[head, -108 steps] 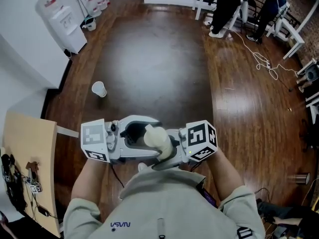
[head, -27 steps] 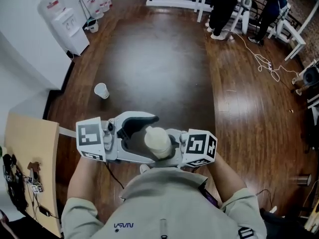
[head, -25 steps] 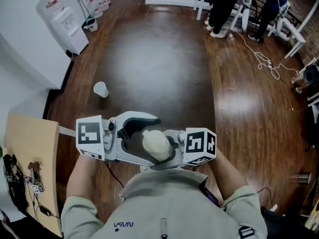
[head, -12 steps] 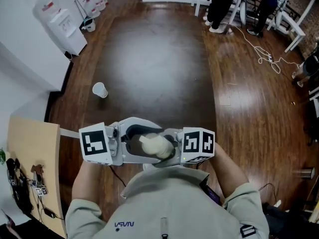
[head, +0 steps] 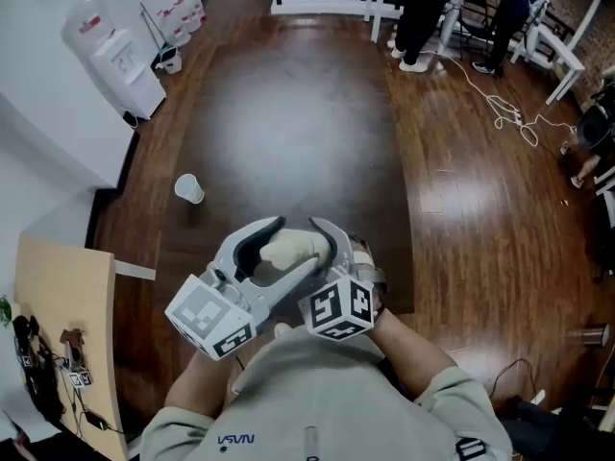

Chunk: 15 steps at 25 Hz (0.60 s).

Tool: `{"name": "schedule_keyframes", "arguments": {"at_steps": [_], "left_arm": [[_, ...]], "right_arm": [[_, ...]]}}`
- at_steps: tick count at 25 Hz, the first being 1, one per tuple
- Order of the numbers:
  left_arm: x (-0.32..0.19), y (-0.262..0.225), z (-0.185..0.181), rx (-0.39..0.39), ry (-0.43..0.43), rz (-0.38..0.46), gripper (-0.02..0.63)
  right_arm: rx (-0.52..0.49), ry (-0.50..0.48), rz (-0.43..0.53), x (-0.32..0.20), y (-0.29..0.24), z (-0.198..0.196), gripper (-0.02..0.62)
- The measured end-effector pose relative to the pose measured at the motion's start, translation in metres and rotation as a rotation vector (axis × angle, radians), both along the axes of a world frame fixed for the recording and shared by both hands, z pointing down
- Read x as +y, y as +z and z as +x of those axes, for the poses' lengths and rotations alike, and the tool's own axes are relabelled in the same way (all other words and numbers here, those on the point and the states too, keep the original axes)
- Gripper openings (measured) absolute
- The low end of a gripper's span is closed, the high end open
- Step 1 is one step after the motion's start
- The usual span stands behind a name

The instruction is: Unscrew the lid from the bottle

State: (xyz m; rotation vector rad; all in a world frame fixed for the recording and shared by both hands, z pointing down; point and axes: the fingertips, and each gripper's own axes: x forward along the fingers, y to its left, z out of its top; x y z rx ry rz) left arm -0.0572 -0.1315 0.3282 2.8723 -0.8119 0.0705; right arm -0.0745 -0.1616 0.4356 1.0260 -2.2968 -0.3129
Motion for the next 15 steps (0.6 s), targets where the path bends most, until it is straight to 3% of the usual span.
{"name": "schedule_keyframes", "arguments": {"at_steps": [3, 11, 15], "left_arm": [[-0.006, 0.003, -0.002, 0.043, -0.110, -0.051, 0.298], [-0.014, 0.016, -0.010, 0.144, -0.178, -0.233, 0.298], [-0.014, 0.017, -0.013, 0.171, -0.194, -0.268, 0.298]], "right_arm": [[0.011, 0.085, 0.060, -0.007, 0.000, 0.007, 0.301], [0.057, 0.099, 0.068, -0.007, 0.009, 0.012, 0.301], [0.077, 0.099, 0.063, -0.007, 0.011, 0.011, 0.301]]}}
